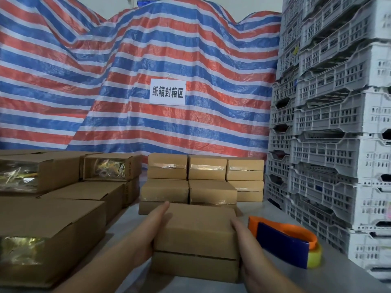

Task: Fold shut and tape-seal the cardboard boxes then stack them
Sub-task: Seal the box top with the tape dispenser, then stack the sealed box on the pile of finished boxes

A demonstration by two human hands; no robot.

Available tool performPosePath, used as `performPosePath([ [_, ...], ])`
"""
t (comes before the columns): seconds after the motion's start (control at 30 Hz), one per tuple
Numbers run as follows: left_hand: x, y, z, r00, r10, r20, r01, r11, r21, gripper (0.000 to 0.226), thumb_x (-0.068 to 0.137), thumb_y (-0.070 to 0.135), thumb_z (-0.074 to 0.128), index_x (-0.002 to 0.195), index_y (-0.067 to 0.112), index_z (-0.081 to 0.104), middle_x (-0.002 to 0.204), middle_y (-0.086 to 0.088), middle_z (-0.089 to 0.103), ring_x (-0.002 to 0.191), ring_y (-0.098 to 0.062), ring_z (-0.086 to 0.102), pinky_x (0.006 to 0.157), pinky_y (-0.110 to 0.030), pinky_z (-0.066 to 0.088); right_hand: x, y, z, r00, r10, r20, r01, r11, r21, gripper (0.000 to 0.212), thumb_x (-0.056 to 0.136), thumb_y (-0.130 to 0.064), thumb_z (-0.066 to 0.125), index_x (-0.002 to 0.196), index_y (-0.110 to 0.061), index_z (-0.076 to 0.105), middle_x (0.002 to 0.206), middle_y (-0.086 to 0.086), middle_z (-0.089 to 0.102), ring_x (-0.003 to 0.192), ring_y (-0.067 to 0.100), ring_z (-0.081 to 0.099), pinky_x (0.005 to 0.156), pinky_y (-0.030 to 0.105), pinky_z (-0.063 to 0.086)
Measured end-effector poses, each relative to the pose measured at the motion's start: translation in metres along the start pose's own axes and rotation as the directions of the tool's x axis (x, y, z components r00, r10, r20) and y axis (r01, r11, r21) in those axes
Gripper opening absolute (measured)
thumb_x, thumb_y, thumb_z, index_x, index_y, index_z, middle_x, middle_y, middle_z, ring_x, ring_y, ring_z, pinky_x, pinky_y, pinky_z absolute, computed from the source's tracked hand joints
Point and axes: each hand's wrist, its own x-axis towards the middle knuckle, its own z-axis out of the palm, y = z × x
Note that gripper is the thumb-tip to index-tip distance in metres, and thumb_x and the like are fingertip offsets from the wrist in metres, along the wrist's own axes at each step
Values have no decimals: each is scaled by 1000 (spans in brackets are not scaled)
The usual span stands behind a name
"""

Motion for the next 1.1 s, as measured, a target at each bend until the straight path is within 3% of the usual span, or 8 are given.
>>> performPosePath([
  [0.07,-1,9,14,999,32,-24,-32,999,-1,34,91,52,55,108,23,56,106,-17,69,98,-33,65,75,-41,48,5,-7,-10,1000,-7,-1,7,1000,12,41,95,-55,55,115,-21,63,90,19,76,93,38,69,85,51,55],
  [0.23,16,55,79,976,199,-83,-196,979,50,23,95,50,54,97,27,55,104,-7,66,96,-27,63,81,-40,50,27,-63,-49,970,-243,8,243,970,-18,44,96,-55,46,104,-19,71,75,10,77,58,22,73,44,29,53],
  [0.4,69,97,156,968,250,-11,-247,963,110,18,97,41,51,95,24,55,98,-7,66,91,-25,64,76,-38,53,69,-141,-104,885,-462,-58,456,885,-93,37,99,-46,42,87,-21,68,57,-3,67,49,11,65,53,27,44],
  [0.5,115,97,195,970,238,57,-244,956,163,16,95,37,53,97,21,55,94,-6,68,88,-23,67,66,-34,54,105,-162,-141,873,-479,-90,467,876,-120,34,98,-43,44,85,-19,65,54,1,65,57,21,63,59,31,45],
  [0.7,204,71,245,969,236,72,-244,871,426,26,93,32,51,108,14,62,99,-8,66,92,-23,63,83,-38,52,193,-158,-188,918,-350,-187,329,934,-137,35,97,-43,46,82,-16,63,49,4,64,54,23,62,56,31,45],
  [0.83,241,55,254,909,411,72,-279,471,837,45,92,49,40,112,15,62,120,-8,60,116,-27,51,101,-46,40,238,-142,-207,932,-308,-193,292,951,-105,34,96,-43,47,89,-15,64,50,6,65,64,27,61,59,34,45],
  [0.97,263,45,250,918,387,89,-134,90,987,65,97,51,26,137,9,53,153,-14,37,146,-35,16,118,-56,8,271,-124,-208,950,-263,-167,247,963,-110,34,97,-43,47,90,-15,66,53,7,67,65,27,63,57,32,46],
  [1.1,277,41,245,904,416,101,-99,-27,995,63,101,49,20,127,10,61,133,-13,58,124,-29,50,106,-45,37,292,-106,-196,966,-208,-154,196,976,-90,33,97,-41,47,98,-14,67,61,10,71,56,27,69,46,30,53],
])
